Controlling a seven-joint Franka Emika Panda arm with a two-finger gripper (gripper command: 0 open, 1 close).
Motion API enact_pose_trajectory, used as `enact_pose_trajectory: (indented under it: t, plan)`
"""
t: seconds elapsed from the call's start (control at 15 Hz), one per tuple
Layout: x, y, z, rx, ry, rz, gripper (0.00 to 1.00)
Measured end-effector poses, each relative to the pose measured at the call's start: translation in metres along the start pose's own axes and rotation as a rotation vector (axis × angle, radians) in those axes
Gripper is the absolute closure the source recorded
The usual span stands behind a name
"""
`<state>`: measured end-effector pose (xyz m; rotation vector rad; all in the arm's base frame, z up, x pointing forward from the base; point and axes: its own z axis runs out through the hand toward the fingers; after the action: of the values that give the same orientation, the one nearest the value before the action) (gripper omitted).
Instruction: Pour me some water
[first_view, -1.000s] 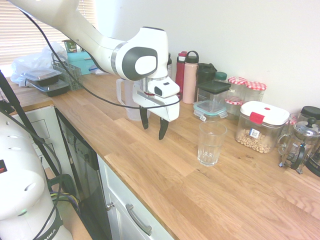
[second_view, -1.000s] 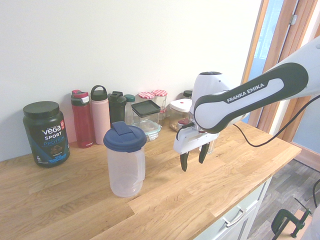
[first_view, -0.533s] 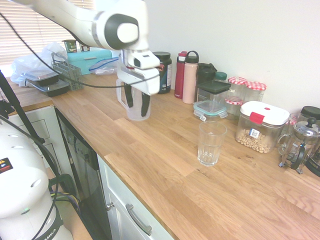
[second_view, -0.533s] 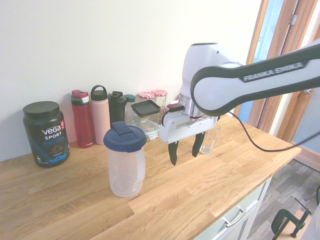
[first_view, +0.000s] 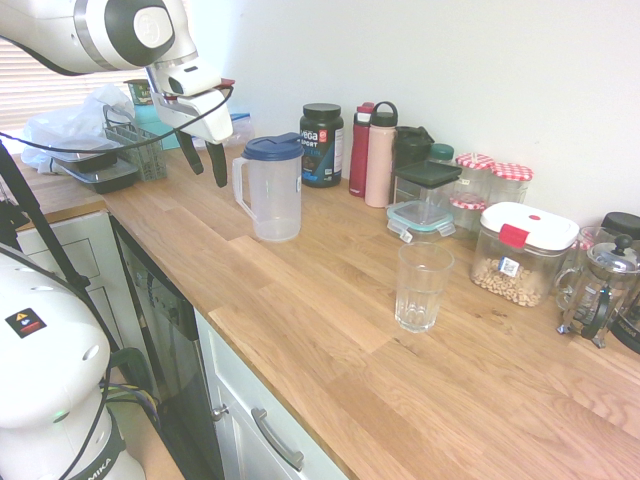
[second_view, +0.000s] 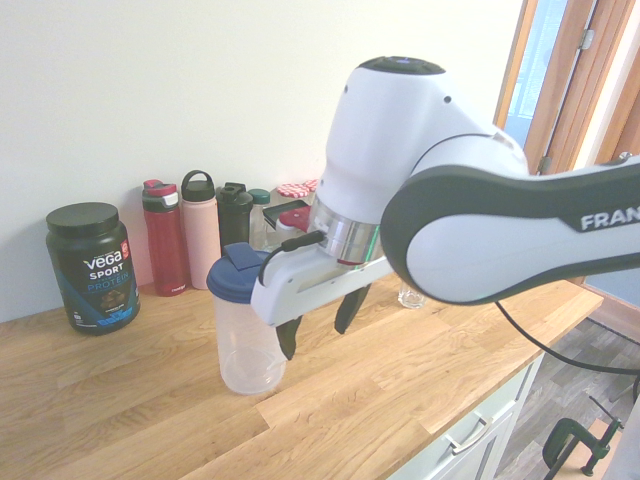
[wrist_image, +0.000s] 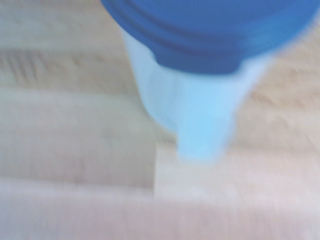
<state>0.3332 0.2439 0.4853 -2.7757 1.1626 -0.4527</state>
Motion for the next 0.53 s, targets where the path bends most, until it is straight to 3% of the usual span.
enact_pose_trajectory:
  t: [0.07, 0.13, 0.53]
  plan:
    - [0.003, -0.008, 0.01, 0.011, 0.022, 0.006, 0.0]
    - [0.007, -0.016, 0.021, 0.012, 0.029, 0.012, 1.0]
    - [0.024, -0.06, 0.048, 0.002, 0.053, 0.054, 1.0]
